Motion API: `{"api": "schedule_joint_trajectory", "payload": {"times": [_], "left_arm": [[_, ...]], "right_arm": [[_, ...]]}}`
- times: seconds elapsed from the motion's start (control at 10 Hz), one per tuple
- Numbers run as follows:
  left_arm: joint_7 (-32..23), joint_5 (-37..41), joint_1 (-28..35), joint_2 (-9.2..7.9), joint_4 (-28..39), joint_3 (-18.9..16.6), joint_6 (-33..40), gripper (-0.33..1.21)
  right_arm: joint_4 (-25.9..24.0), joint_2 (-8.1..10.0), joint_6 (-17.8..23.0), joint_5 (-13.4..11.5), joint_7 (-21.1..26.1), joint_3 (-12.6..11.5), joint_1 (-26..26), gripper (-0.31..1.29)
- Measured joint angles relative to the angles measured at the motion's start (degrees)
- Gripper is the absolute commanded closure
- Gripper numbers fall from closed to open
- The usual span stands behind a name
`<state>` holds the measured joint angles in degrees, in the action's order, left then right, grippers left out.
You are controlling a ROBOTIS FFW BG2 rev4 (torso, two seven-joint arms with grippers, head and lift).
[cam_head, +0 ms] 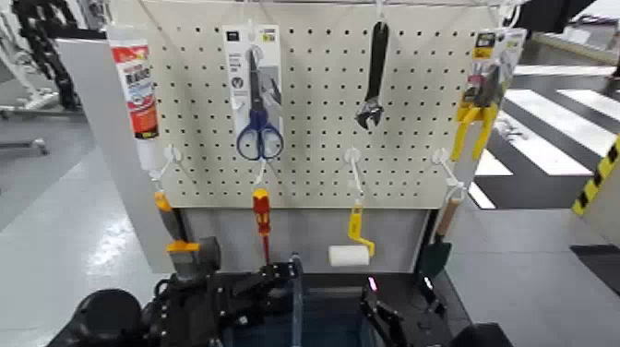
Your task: Place the crate on the table.
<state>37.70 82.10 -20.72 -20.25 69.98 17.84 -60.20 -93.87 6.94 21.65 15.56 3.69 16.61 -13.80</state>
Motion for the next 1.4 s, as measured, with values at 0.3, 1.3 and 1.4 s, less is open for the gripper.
{"api": "schedule_joint_trajectory", "payload": {"times": [0.3, 1.3, 1.4], "left_arm": [[-4.4, -3.8, 5.5, 1.47, 7.5, -6.9, 0.9, 0.11], [-21.4, -38.7, 28.2, 5.46, 32.7, -13.4, 40.8, 0.11], [-24.6, -43.8, 31.3, 6.34, 34.2, -13.6, 45.0, 0.11]], "right_arm": [[-0.3, 0.05, -0.3, 0.0, 0.0, -0.1, -0.2, 0.14], [-0.9, 0.14, -1.1, 0.0, -0.1, -0.6, -0.7, 0.14], [-1.0, 0.2, -1.2, 0.0, -0.1, -0.7, -0.8, 0.14]]}}
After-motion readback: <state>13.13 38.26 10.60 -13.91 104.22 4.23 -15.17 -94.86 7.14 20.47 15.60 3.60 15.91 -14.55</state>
